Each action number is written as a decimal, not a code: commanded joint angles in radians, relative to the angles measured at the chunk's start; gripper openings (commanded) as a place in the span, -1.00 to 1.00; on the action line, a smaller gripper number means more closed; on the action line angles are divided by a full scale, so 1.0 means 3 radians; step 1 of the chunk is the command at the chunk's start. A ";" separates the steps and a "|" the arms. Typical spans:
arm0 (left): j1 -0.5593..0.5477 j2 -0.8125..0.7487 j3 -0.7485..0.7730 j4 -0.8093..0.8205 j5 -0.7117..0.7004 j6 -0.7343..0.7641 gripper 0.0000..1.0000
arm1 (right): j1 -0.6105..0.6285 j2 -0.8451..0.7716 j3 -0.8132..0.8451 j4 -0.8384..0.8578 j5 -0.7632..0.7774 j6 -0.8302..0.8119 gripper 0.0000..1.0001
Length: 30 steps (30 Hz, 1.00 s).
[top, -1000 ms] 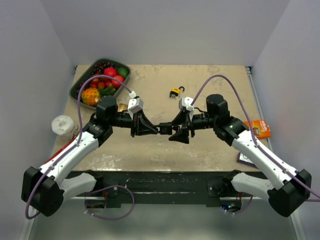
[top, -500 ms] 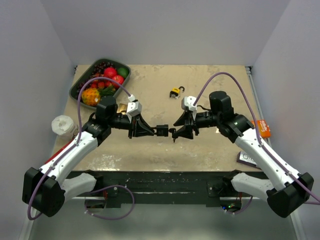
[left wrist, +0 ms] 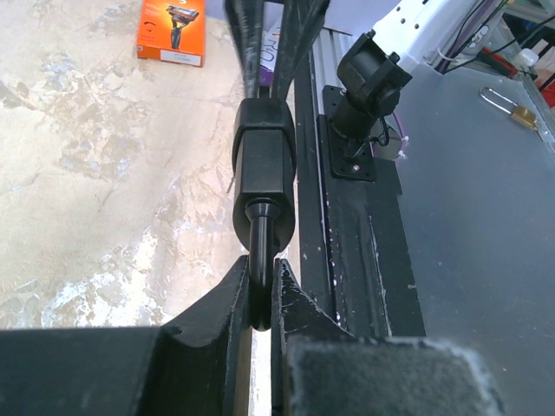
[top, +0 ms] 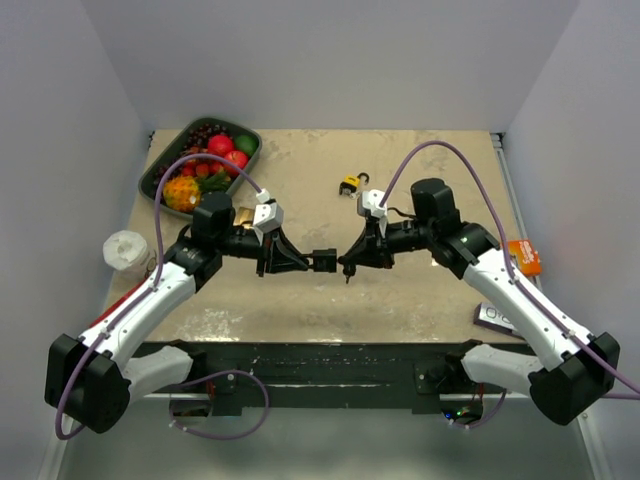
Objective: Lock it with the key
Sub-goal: Lock the lock.
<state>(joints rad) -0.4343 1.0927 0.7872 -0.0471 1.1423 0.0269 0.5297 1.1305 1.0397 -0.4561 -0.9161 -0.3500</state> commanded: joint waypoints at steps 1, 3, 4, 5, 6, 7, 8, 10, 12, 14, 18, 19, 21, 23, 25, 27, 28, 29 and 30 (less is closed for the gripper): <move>0.0006 -0.0027 0.0173 0.0285 0.0196 0.0073 -1.00 | -0.0002 0.0026 0.0221 -0.0024 -0.0137 -0.0040 -1.00; 0.0011 -0.0043 0.0173 0.0193 0.0176 0.0110 -1.00 | -0.0007 -0.0005 0.0195 -0.0044 -0.0101 0.0021 -1.00; 0.0016 -0.0048 0.0173 0.0162 0.0160 0.0191 -1.00 | -0.0012 -0.0025 0.0175 -0.0065 -0.0091 0.0021 -1.00; 0.0026 -0.0048 0.0168 0.0086 0.0150 0.0232 -1.00 | -0.0042 -0.0056 0.0170 -0.0080 -0.0061 0.0016 -1.00; 0.0041 -0.0048 0.0168 -0.0006 0.0145 0.0258 -1.00 | -0.0068 -0.0097 0.0165 -0.0106 -0.0065 0.0021 -1.00; 0.0097 -0.0048 0.0158 -0.0022 0.0170 0.0309 -1.00 | -0.0114 -0.0117 0.0160 -0.0111 -0.0076 0.0021 -1.00; 0.0138 -0.0023 0.0153 -0.0042 0.0186 0.0345 -1.00 | -0.0261 -0.0128 0.0165 -0.0111 -0.0136 0.0047 -1.00; 0.0256 0.0013 0.0163 -0.0190 0.0231 0.0528 -1.00 | -0.0456 -0.0082 0.0195 -0.0157 -0.0234 0.0042 -1.00; 0.0353 0.0075 0.0198 -0.0440 0.0257 0.0798 -1.00 | -0.0732 0.0010 0.0246 -0.0289 -0.0387 -0.0050 -1.00; 0.0404 0.0136 0.0244 -0.0716 0.0273 0.0999 -1.00 | -0.0971 0.0071 0.0323 -0.0346 -0.0469 -0.0111 -1.00; 0.0512 0.0198 0.0250 -0.0861 0.0278 0.1234 -1.00 | -0.1371 0.0271 0.0344 -0.0235 -0.0592 0.0021 -1.00; 0.0517 0.0203 0.0250 -0.0861 0.0263 0.1235 -1.00 | -0.1458 0.0388 0.0328 -0.0173 -0.0562 0.0087 -1.00; 0.0522 0.0218 0.0255 -0.0805 0.0227 0.1194 -1.00 | -0.1698 0.0511 0.0298 0.0066 -0.0455 0.0292 -1.00; 0.0522 0.0218 0.0245 -0.0698 0.0191 0.1128 -1.00 | -0.1902 0.0684 0.0242 0.0302 -0.0148 0.0551 -1.00; 0.0522 0.0218 0.0224 -0.0626 0.0110 0.1046 -1.00 | -0.1955 0.0807 0.0241 0.0492 0.0300 0.0614 -1.00; 0.0522 0.0223 0.0183 -0.0498 0.0028 0.0969 -1.00 | -0.1985 0.1037 0.0282 0.0497 0.0516 0.0594 -1.00; 0.0522 0.0228 0.0173 -0.0452 -0.0064 0.0938 -1.00 | -0.1991 0.1134 0.0318 0.0492 0.0604 0.0594 -1.00; 0.0522 0.0238 0.0143 -0.0396 -0.0100 0.0918 -1.00 | -0.2006 0.1201 0.0338 0.0492 0.0746 0.0599 -1.00; 0.0522 0.0239 0.0132 -0.0375 -0.0141 0.0857 -1.00 | -0.2011 0.1354 0.0354 0.0533 0.0788 0.0614 -1.00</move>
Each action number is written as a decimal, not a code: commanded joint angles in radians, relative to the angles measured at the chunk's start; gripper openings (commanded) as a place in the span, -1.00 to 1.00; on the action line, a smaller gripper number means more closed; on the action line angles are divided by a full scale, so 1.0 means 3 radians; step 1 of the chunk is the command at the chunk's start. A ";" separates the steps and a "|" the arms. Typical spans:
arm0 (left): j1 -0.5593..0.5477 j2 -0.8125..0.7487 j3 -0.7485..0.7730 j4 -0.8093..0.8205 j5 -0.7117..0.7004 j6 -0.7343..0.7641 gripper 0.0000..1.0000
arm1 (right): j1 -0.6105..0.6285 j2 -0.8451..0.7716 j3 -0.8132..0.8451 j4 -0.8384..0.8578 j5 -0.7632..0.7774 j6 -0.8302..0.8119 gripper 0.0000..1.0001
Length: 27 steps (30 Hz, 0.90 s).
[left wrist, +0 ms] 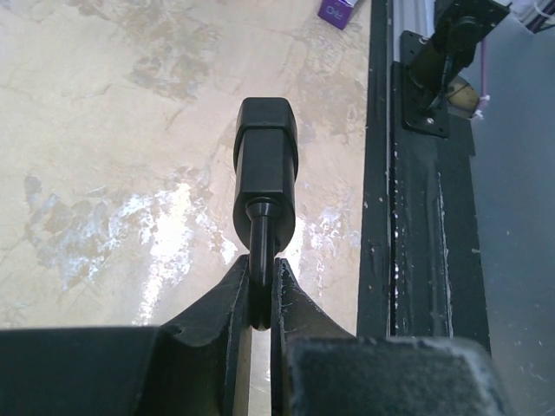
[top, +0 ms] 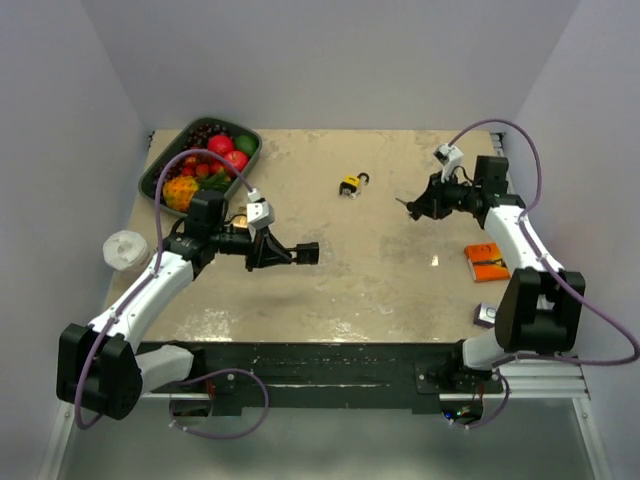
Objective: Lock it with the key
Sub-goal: Lock the lock, then place the key at the center of the board.
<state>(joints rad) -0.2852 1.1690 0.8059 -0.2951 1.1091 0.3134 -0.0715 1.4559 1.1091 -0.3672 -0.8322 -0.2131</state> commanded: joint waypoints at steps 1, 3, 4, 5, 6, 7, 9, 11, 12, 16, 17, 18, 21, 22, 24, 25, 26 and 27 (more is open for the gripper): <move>0.0020 -0.0001 0.0055 0.0482 -0.0097 -0.0144 -1.00 | -0.0017 0.0331 0.0133 0.0272 0.0559 0.0188 -1.00; 0.0020 0.0040 0.0044 0.0523 -0.0123 -0.0231 -1.00 | -0.0017 0.0540 0.0158 0.0374 0.0682 0.0234 -1.00; 0.0020 0.0056 0.0044 0.0534 -0.0118 -0.0262 -1.00 | -0.0017 0.0607 0.0194 0.0400 0.0693 0.0245 -1.00; 0.0015 0.0066 0.0039 0.0569 -0.0118 -0.0288 -1.00 | -0.0017 0.0699 0.0229 0.0416 0.0713 0.0255 -1.00; 0.0015 0.0066 0.0034 0.0585 -0.0118 -0.0333 -1.00 | -0.0017 0.0766 0.0250 0.0467 0.0708 0.0270 -1.00; 0.0010 0.0071 0.0024 0.0600 -0.0123 -0.0339 -1.00 | -0.0017 0.0908 0.0301 0.0498 0.0703 0.0296 -1.00; -0.0001 0.0061 0.0008 0.0646 -0.0133 -0.0380 -1.00 | -0.0017 0.1022 0.0337 0.0609 0.0673 0.0428 -1.00; -0.0011 0.0051 -0.0017 0.0666 -0.0143 -0.0395 -1.00 | -0.0017 0.1175 0.0388 0.0687 0.0683 0.0571 -1.00; -0.0016 0.0046 -0.0017 0.0667 -0.0143 -0.0405 -1.00 | -0.0017 0.1231 0.0409 0.0738 0.0703 0.0613 -1.00; -0.0026 0.0025 -0.0048 0.0677 -0.0169 -0.0421 -1.00 | -0.0027 0.1426 0.0562 0.0662 0.0932 0.0608 -1.00; -0.0031 0.0020 -0.0063 0.0692 -0.0174 -0.0426 -1.00 | -0.0033 0.1477 0.0582 0.0636 0.0994 0.0572 -1.00; -0.0036 0.0025 -0.0063 0.0697 -0.0184 -0.0451 -1.00 | -0.0033 0.1497 0.0603 0.0565 0.1035 0.0532 -1.00; -0.0087 0.0061 -0.0043 0.0677 -0.0200 -0.0492 -1.00 | -0.0043 0.1528 0.0639 0.0488 0.1204 0.0353 -1.00; -0.0113 0.0091 -0.0027 0.0662 -0.0225 -0.0492 -1.00 | -0.0053 0.1538 0.0649 0.0472 0.1235 0.0266 -1.00; -0.0189 0.0117 -0.0002 0.0595 -0.0246 -0.0492 -1.00 | -0.0084 0.1564 0.0680 0.0416 0.1265 0.0179 -1.00; -0.0220 0.0142 0.0013 0.0580 -0.0276 -0.0502 -1.00 | -0.0094 0.1569 0.0710 0.0396 0.1281 0.0097 -1.00; -0.0251 0.0148 0.0019 0.0564 -0.0297 -0.0508 -1.00 | -0.0104 0.1574 0.0716 0.0390 0.1286 0.0076 -1.00; -0.0302 0.0163 0.0019 0.0559 -0.0317 -0.0528 -1.00 | -0.0104 0.1569 0.0726 0.0396 0.1291 0.0051 -1.00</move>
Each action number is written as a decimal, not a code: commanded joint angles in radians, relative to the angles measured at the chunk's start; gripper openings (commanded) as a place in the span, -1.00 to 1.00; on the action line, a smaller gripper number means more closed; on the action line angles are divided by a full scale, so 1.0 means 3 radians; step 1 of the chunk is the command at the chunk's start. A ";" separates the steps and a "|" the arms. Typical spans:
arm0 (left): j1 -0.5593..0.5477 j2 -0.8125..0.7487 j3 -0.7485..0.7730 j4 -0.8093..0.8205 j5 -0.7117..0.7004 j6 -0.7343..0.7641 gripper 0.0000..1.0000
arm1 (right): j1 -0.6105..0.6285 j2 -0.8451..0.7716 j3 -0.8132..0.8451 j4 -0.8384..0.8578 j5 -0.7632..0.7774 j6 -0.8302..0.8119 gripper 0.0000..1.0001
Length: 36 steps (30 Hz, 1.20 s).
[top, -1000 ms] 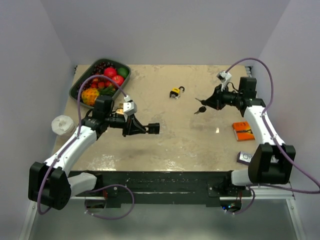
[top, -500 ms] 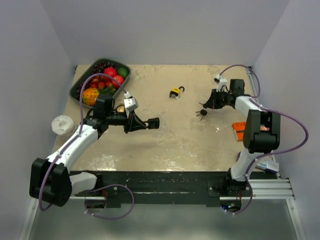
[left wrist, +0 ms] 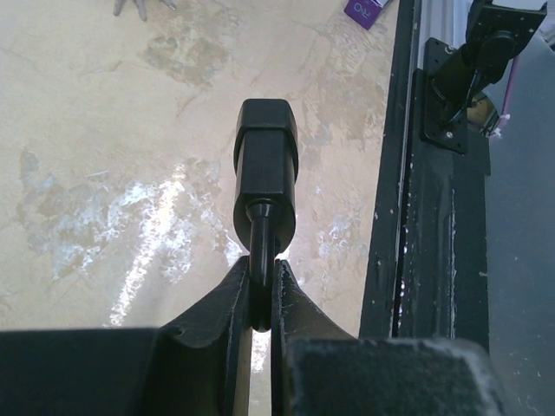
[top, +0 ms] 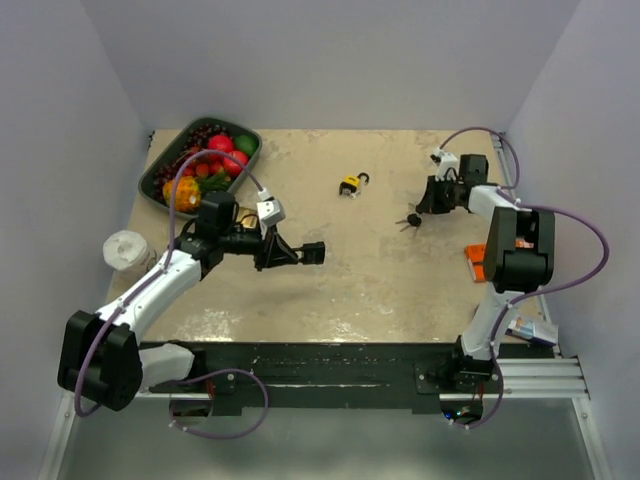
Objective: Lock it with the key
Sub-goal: Place the key at the center of the board, then place the lock at the center of the board.
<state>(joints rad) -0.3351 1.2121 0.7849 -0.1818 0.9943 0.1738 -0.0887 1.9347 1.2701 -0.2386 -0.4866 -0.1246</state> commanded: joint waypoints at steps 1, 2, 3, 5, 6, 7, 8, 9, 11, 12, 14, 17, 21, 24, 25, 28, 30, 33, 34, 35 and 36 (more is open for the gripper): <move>-0.0166 0.0030 0.0104 0.0182 0.0025 -0.0078 -1.00 | -0.0047 -0.0032 0.0199 -0.0038 0.0124 -0.0295 -0.83; -0.0192 0.0055 0.0104 0.0176 -0.0001 -0.0093 -1.00 | -0.0047 -0.0037 0.0210 -0.0048 0.0093 -0.0311 -0.66; -0.0232 0.0070 0.0119 0.0176 -0.0041 -0.0139 -1.00 | -0.0052 -0.0052 0.0225 -0.0074 0.0063 -0.0321 -0.29; -0.0273 0.0137 0.0165 0.0151 -0.0067 -0.0206 -1.00 | -0.0047 -0.0108 0.0235 -0.0094 0.0017 -0.0387 0.04; -0.0279 0.0167 0.0191 0.0120 -0.0067 -0.0257 -1.00 | -0.0047 -0.0154 0.0220 -0.0110 -0.0014 -0.0423 0.20; -0.0289 0.0234 0.0252 0.0070 -0.0067 -0.0287 -1.00 | -0.0047 -0.0281 0.0210 -0.0110 -0.0045 -0.0504 0.26; -0.0304 0.0270 0.0288 0.0044 -0.0067 -0.0354 -1.00 | -0.0047 -0.0363 0.0189 -0.0110 -0.0096 -0.0556 0.31; -0.0315 0.0311 0.0329 0.0003 -0.0057 -0.0374 -1.00 | -0.0042 -0.0435 0.0169 -0.0130 -0.0208 -0.0617 0.38; -0.0350 0.0418 0.0446 -0.0094 -0.0022 -0.0471 -1.00 | -0.0027 -0.0706 0.0143 -0.0171 -0.0346 -0.0801 0.46; -0.0355 0.0454 0.0487 -0.0120 0.0029 -0.0517 -1.00 | -0.0016 -0.0798 0.0088 -0.0181 -0.0413 -0.0857 0.63; -0.0371 0.0541 0.0554 -0.0110 0.0101 -0.0690 -1.00 | 0.0106 -0.1140 0.0021 -0.0278 -0.0541 -0.1077 0.66; -0.0381 0.0628 0.0610 -0.0054 0.0234 -0.0962 -1.00 | 0.0479 -0.1701 -0.0234 -0.0380 -0.0587 -0.1435 0.71; -0.0407 0.0745 0.0676 -0.0023 0.0408 -0.1340 -1.00 | 0.1245 -0.2301 -0.0684 -0.0457 -0.0271 -0.1783 0.79; -0.0422 0.0797 0.0656 0.0053 0.0520 -0.1576 -1.00 | 0.1914 -0.2537 -0.0823 -0.0478 -0.0061 -0.1881 0.83; -0.0427 0.0797 0.0631 0.0160 0.0541 -0.1642 -1.00 | 0.2018 -0.2557 -0.0828 -0.0493 -0.0035 -0.1891 0.85; -0.0447 0.0781 0.0544 0.0319 0.0623 -0.1837 -1.00 | 0.2396 -0.2604 -0.0849 -0.0554 0.0077 -0.1937 0.91; -0.0448 0.0781 0.0508 0.0411 0.0679 -0.1949 -1.00 | 0.2672 -0.2599 -0.0869 -0.0555 0.0215 -0.1993 0.93; -0.0448 0.0776 0.0493 0.0503 0.0710 -0.2062 -1.00 | 0.2892 -0.2553 -0.0895 -0.0549 0.0318 -0.2054 0.93; -0.0448 0.0781 0.0488 0.0519 0.0715 -0.2077 -1.00 | 0.2934 -0.2537 -0.0900 -0.0544 0.0353 -0.2070 0.93; -0.0448 0.0776 0.0482 0.0529 0.0715 -0.2098 -1.00 | 0.2964 -0.2522 -0.0915 -0.0509 0.0379 -0.2080 0.93; -0.0448 0.0781 0.0477 0.0534 0.0720 -0.2108 -1.00 | 0.3020 -0.2507 -0.0920 -0.0498 0.0400 -0.2110 0.92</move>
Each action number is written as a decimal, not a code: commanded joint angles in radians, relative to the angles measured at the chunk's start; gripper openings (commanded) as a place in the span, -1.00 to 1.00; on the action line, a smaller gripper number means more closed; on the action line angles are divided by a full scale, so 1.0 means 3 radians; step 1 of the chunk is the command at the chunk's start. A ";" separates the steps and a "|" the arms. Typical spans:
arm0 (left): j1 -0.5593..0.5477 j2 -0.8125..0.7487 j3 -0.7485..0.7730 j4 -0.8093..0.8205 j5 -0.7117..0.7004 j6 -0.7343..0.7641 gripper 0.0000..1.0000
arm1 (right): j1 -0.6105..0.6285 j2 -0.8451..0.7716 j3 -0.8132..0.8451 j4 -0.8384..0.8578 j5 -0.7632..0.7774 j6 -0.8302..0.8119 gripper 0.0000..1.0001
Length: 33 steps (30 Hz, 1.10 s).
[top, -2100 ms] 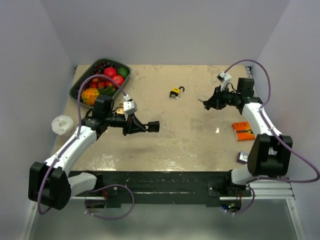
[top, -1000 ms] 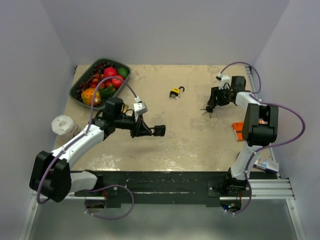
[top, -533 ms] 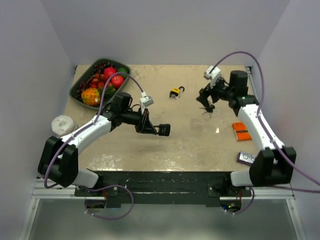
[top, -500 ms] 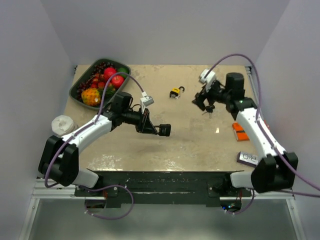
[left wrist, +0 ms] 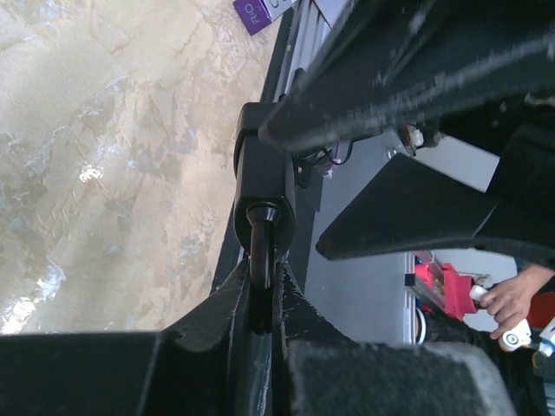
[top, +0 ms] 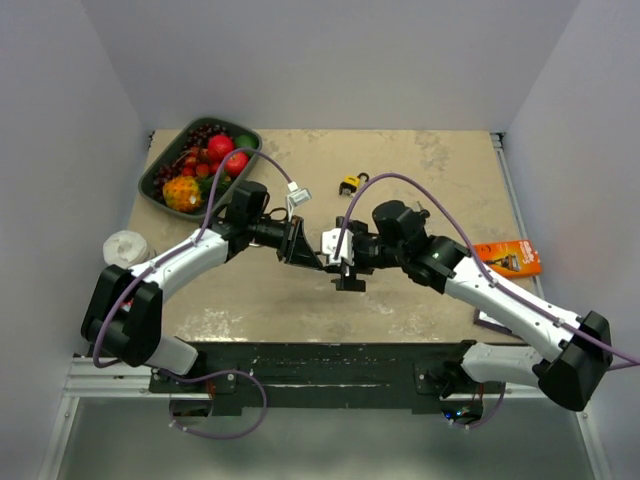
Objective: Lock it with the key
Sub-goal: Place the lock at the center of the board.
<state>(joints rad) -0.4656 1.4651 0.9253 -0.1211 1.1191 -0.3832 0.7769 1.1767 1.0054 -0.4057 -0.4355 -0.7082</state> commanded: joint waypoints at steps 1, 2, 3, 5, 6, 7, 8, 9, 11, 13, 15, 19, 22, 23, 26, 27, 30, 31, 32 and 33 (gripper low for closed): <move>-0.0013 -0.0067 0.0009 0.0337 0.0309 -0.0257 -1.00 | 0.0156 0.0045 -0.0043 0.0069 0.0275 -0.0180 0.90; -0.0013 -0.0067 0.0004 0.0337 0.0314 -0.0267 -1.00 | 0.0182 0.0056 -0.0048 0.0104 0.0306 -0.0186 0.85; -0.0013 -0.0067 0.0004 0.0342 0.0319 -0.0277 -1.00 | 0.0217 0.0066 -0.0048 0.0115 0.0342 -0.0211 0.81; -0.0013 -0.0067 0.0004 0.0352 0.0335 -0.0297 -1.00 | 0.0243 0.0092 -0.0084 0.0166 0.0469 -0.0242 0.69; -0.0013 -0.0067 0.0004 0.0353 0.0335 -0.0303 -1.00 | 0.0263 0.0102 -0.0094 0.0176 0.0520 -0.0303 0.64; -0.0013 -0.0062 0.0004 0.0353 0.0335 -0.0298 -1.00 | 0.0274 0.0107 -0.0114 0.0181 0.0566 -0.0329 0.61; -0.0013 -0.0062 0.0004 0.0353 0.0335 -0.0277 -1.00 | 0.0279 0.0117 -0.0145 0.0197 0.0648 -0.0349 0.56; -0.0013 -0.0062 -0.0006 0.0353 0.0325 -0.0272 -1.00 | 0.0294 0.0132 -0.0155 0.0202 0.0679 -0.0375 0.54; -0.0013 -0.0041 -0.0011 0.0353 0.0325 -0.0272 -1.00 | 0.0294 0.0133 -0.0176 0.0237 0.0740 -0.0380 0.39; -0.0013 -0.0026 -0.0016 0.0353 0.0325 -0.0292 -1.00 | 0.0310 0.0128 -0.0191 0.0283 0.0782 -0.0375 0.23; -0.0013 -0.0011 -0.0006 0.0353 0.0325 -0.0308 -1.00 | 0.0320 0.0107 -0.0196 0.0340 0.0837 -0.0339 -0.10; -0.0013 0.0000 -0.0001 0.0460 0.0289 -0.0328 -1.00 | 0.0320 0.0071 -0.0186 0.0396 0.0858 -0.0253 -0.78; 0.0028 -0.0021 -0.0001 0.0450 0.0223 -0.0293 -0.42 | 0.0295 0.0097 -0.0135 0.0391 0.0843 0.0023 -1.00; 0.0069 -0.0051 0.0009 0.0435 0.0172 -0.0282 -0.15 | 0.0218 0.0112 -0.0100 0.0361 0.0833 0.0171 -1.00; 0.0375 -0.0133 0.0055 0.0455 0.0095 -0.0252 0.42 | -0.0214 0.0260 0.0033 0.0243 0.0614 0.0579 -1.00; 0.0578 -0.0154 0.0076 0.0470 0.0064 -0.0252 0.47 | -0.0369 0.0306 0.0069 0.0228 0.0481 0.0723 -1.00; 0.0921 -0.0251 0.0168 0.0485 -0.0130 -0.0190 0.61 | -0.0850 0.0597 0.0202 0.0141 0.0454 0.1240 -1.00; 0.0974 -0.0302 0.0193 0.0496 -0.0217 -0.0165 0.62 | -0.0942 0.0724 0.0233 0.0130 0.0520 0.1367 -1.00; 0.1020 -0.0322 0.0203 0.0521 -0.0238 -0.0160 0.62 | -0.1090 0.0786 0.0238 0.0140 0.0566 0.1647 -1.00; 0.1071 -0.0343 0.0199 0.0537 -0.0253 -0.0154 0.63 | -0.1162 0.0838 0.0238 0.0156 0.0618 0.1782 -1.00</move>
<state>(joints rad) -0.1993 1.4330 0.9325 -0.0196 1.0889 -0.4515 0.5282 1.3876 1.0142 -0.3904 -0.2710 -0.4397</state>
